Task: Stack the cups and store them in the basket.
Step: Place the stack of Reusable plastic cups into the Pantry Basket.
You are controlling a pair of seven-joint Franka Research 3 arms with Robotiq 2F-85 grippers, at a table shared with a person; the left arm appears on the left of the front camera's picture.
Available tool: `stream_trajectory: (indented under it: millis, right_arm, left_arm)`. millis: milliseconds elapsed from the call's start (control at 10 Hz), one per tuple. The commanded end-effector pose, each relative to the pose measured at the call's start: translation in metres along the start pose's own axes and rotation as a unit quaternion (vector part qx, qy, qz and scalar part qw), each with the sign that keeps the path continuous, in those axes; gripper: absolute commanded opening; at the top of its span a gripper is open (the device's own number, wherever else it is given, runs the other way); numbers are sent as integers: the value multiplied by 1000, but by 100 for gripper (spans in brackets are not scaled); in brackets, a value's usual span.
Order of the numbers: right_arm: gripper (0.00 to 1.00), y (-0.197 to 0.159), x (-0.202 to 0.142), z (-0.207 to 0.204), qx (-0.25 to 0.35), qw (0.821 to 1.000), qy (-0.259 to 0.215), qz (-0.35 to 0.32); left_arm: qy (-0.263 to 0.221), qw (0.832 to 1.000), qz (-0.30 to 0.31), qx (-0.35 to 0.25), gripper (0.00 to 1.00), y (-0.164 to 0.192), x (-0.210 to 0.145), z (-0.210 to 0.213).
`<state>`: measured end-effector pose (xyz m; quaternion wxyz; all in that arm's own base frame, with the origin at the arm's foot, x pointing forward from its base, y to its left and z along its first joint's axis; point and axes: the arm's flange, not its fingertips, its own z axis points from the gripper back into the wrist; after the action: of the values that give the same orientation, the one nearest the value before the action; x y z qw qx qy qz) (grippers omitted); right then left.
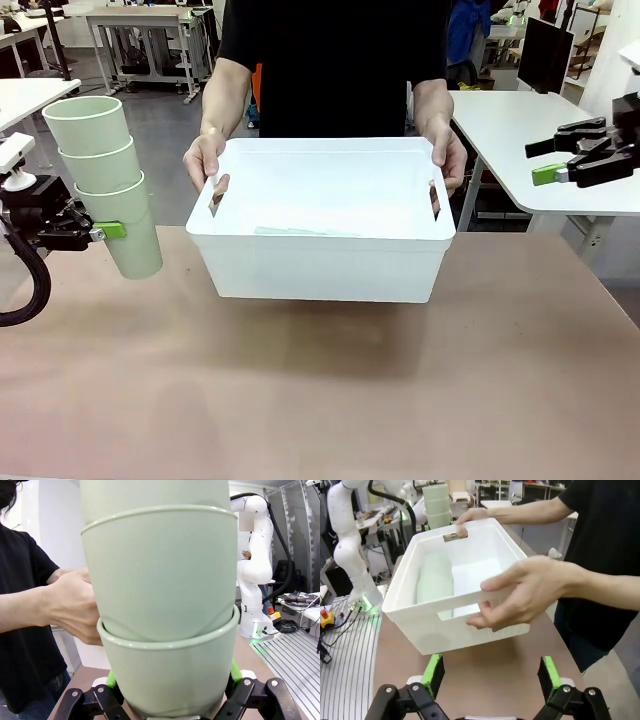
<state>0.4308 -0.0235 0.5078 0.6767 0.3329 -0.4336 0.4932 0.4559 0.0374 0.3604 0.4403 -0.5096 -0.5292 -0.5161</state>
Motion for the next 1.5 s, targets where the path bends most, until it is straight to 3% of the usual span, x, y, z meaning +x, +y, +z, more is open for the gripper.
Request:
stream_trajectory:
  millis: [0, 1400]
  right_arm:
    - [100, 9, 16, 4, -1, 1000, 6, 5]
    - [100, 9, 16, 4, -1, 1000, 6, 5]
  left_arm:
    - [-5, 1000, -3, 0, 90, 0, 6, -1]
    - [0, 1000, 0, 0, 90, 0, 0, 0]
